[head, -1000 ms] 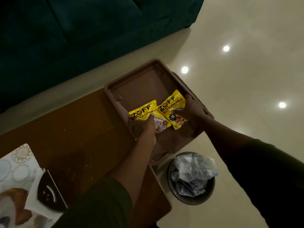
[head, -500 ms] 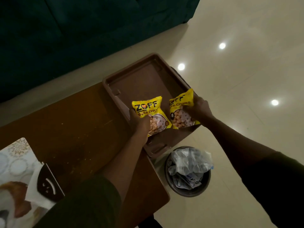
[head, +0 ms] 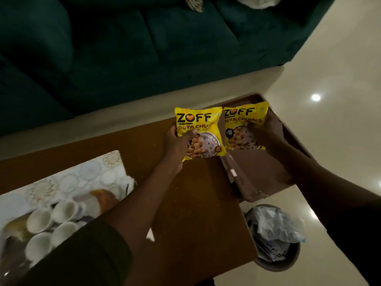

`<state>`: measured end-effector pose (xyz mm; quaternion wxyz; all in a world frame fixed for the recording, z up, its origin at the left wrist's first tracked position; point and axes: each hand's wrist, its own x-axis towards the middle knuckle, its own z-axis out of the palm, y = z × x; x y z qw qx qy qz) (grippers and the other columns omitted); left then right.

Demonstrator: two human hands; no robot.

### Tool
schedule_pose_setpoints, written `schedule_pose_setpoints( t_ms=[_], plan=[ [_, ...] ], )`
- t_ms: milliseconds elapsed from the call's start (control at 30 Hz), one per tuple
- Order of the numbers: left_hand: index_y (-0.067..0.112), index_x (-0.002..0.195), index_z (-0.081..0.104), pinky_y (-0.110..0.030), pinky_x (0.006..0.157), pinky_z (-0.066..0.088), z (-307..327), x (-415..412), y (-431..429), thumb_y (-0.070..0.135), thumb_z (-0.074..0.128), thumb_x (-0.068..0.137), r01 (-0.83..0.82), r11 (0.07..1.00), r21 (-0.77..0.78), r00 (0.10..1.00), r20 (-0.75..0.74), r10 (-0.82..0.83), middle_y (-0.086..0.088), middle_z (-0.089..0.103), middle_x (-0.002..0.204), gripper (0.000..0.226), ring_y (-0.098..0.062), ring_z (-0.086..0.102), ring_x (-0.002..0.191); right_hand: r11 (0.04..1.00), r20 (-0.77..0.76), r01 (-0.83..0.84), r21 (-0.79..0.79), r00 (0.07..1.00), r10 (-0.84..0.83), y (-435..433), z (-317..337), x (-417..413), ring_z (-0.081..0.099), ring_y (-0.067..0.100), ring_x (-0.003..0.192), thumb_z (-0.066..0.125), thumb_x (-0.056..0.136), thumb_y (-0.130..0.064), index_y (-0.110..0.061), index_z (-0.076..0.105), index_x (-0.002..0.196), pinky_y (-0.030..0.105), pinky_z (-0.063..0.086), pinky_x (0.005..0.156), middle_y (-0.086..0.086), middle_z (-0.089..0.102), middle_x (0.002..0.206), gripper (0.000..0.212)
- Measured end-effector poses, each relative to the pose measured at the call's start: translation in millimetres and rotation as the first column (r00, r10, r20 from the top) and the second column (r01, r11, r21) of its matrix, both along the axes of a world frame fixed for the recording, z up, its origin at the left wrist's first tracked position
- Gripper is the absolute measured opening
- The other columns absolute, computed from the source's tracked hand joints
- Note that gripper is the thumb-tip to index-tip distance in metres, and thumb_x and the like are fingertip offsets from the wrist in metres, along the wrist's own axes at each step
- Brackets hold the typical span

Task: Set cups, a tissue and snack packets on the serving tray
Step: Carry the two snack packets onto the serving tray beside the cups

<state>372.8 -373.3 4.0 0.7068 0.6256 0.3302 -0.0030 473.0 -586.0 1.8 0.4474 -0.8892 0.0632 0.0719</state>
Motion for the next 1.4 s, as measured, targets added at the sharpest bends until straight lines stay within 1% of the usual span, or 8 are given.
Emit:
schedule_pose_setpoints(
  t_ms=[133,267,600,700,867,1067,1200,1400],
  plan=[
    [0.017,0.117,0.059,-0.051,0.091,0.054,16,-47,80,0.021,0.069,0.085,-0.069,0.998,0.004,0.997,0.031,0.069,-0.008,0.069,0.115,0.033,-0.027,0.067,0.103,0.987,0.025,-0.133,0.096,0.991,0.131,82,11,-25,0.061,0.003,0.077,0.069,0.081,-0.008,-0.008,0.059,0.116,0.010,0.052,0.062,0.003,0.065,0.103,0.036],
    [0.023,0.105,0.061,-0.054,0.092,0.054,22,-110,166,0.023,0.070,0.084,-0.185,0.983,0.018,0.983,0.008,0.185,-0.008,0.070,0.114,0.023,-0.029,0.068,0.101,0.968,-0.010,-0.223,0.115,0.974,0.225,174,15,-64,0.065,0.018,0.100,0.070,0.082,-0.019,-0.018,0.060,0.109,0.040,0.055,0.086,0.001,0.068,0.112,0.029],
    [0.017,0.104,0.067,-0.057,0.090,0.053,-6,-283,327,0.022,0.073,0.082,-0.411,0.899,0.152,0.898,-0.102,0.428,-0.012,0.072,0.107,0.023,-0.031,0.069,0.097,0.922,-0.165,-0.356,0.153,0.911,0.379,343,-18,-201,0.063,0.020,0.104,0.072,0.081,-0.021,-0.018,0.059,0.122,0.028,0.051,0.082,0.006,0.067,0.121,0.042],
    [0.019,0.108,0.065,-0.057,0.091,0.053,-27,-324,351,0.020,0.068,0.086,-0.396,0.903,0.165,0.898,-0.138,0.419,-0.015,0.070,0.112,0.021,-0.033,0.068,0.101,0.909,-0.195,-0.407,0.093,0.888,0.417,357,-35,-228,0.060,0.013,0.091,0.069,0.083,-0.021,-0.020,0.061,0.119,0.011,0.045,0.059,0.004,0.069,0.115,0.037],
    [0.001,0.129,0.052,-0.058,0.096,0.048,-66,-372,375,0.015,0.063,0.090,-0.392,0.905,0.167,0.877,-0.228,0.422,-0.025,0.059,0.129,0.043,-0.043,0.059,0.114,0.891,-0.248,-0.453,-0.041,0.868,0.430,352,-56,-247,0.062,0.029,0.113,0.065,0.086,-0.020,-0.017,0.057,0.124,0.035,0.051,0.087,0.009,0.065,0.123,0.039],
    [0.011,0.110,0.057,-0.037,0.076,0.050,-92,-382,380,0.015,0.065,0.089,-0.333,0.927,0.173,0.886,-0.278,0.370,-0.015,0.062,0.111,0.022,-0.034,0.062,0.099,0.849,-0.268,-0.483,-0.214,0.865,0.425,345,-69,-257,0.061,0.038,0.111,0.059,0.087,-0.015,-0.011,0.052,0.127,0.047,0.052,0.091,0.017,0.064,0.121,0.041],
    [0.015,0.111,0.056,-0.031,0.070,0.048,-100,-382,388,0.016,0.065,0.089,-0.302,0.934,0.193,0.893,-0.284,0.348,-0.010,0.060,0.106,0.023,-0.028,0.059,0.092,0.833,-0.330,-0.504,-0.227,0.845,0.422,345,-82,-266,0.062,0.033,0.108,0.062,0.087,-0.016,-0.012,0.050,0.128,0.032,0.048,0.079,0.014,0.065,0.119,0.043],
    [0.010,0.110,0.057,-0.033,0.067,0.052,-109,-392,393,0.013,0.064,0.089,-0.260,0.953,0.158,0.887,-0.350,0.300,-0.018,0.064,0.112,0.022,-0.029,0.063,0.088,0.860,-0.375,-0.489,-0.146,0.832,0.410,347,-99,-276,0.056,0.030,0.115,0.062,0.086,-0.010,-0.010,0.046,0.129,0.039,0.049,0.091,0.013,0.060,0.124,0.046]
  ],
)
